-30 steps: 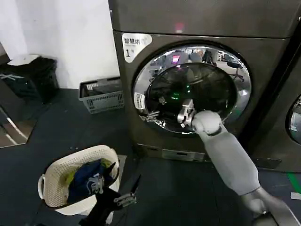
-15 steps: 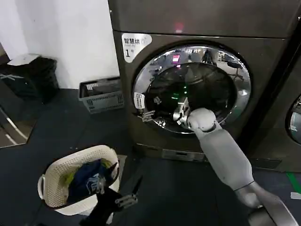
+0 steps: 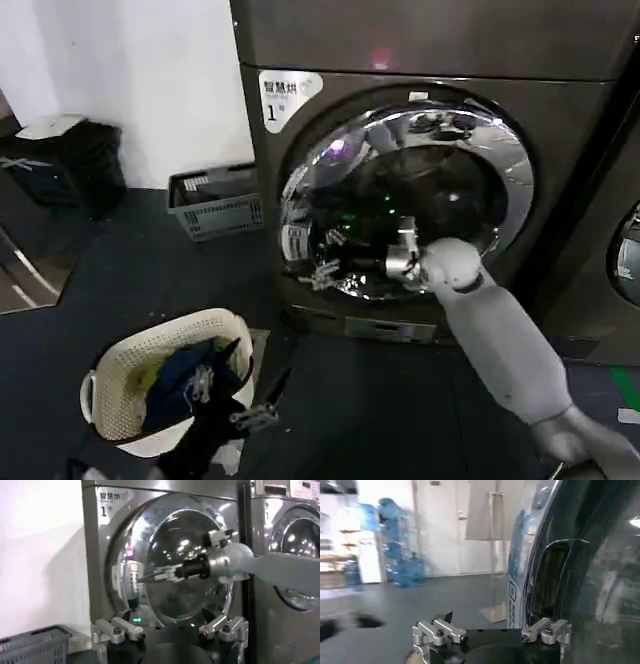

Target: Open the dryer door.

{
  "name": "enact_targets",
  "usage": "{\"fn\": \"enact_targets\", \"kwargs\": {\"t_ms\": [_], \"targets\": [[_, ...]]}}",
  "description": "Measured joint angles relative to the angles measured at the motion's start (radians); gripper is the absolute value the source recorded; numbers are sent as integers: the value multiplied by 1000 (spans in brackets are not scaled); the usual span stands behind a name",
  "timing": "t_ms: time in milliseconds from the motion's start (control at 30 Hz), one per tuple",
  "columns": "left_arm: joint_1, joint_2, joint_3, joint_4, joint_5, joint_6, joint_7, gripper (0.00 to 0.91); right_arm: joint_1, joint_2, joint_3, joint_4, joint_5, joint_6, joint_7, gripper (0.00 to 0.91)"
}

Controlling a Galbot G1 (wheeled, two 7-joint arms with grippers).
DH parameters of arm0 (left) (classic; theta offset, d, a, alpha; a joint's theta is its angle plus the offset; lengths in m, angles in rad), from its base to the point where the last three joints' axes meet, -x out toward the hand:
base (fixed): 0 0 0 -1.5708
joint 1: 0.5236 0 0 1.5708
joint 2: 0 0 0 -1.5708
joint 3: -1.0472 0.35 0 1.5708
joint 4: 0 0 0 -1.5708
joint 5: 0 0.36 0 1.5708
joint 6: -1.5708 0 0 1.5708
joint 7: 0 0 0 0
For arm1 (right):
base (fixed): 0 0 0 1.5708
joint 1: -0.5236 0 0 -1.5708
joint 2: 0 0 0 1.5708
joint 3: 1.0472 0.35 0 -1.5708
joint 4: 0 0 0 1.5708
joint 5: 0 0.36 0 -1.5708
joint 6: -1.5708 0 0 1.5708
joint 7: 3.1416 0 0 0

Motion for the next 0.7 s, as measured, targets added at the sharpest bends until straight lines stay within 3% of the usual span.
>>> {"fn": "enact_targets", "kwargs": {"t_ms": [167, 400, 700], "targets": [[-40, 26, -57, 7, -111, 61, 31, 907, -25, -67, 19, 76, 12, 39, -102, 907], [-122, 93, -141, 37, -283, 150, -1, 907, -74, -164, 58, 173, 31, 94, -229, 907], [-248, 257, -146, 97, -489, 167, -56, 907, -210, -288, 149, 323, 35, 124, -377, 907]]}}
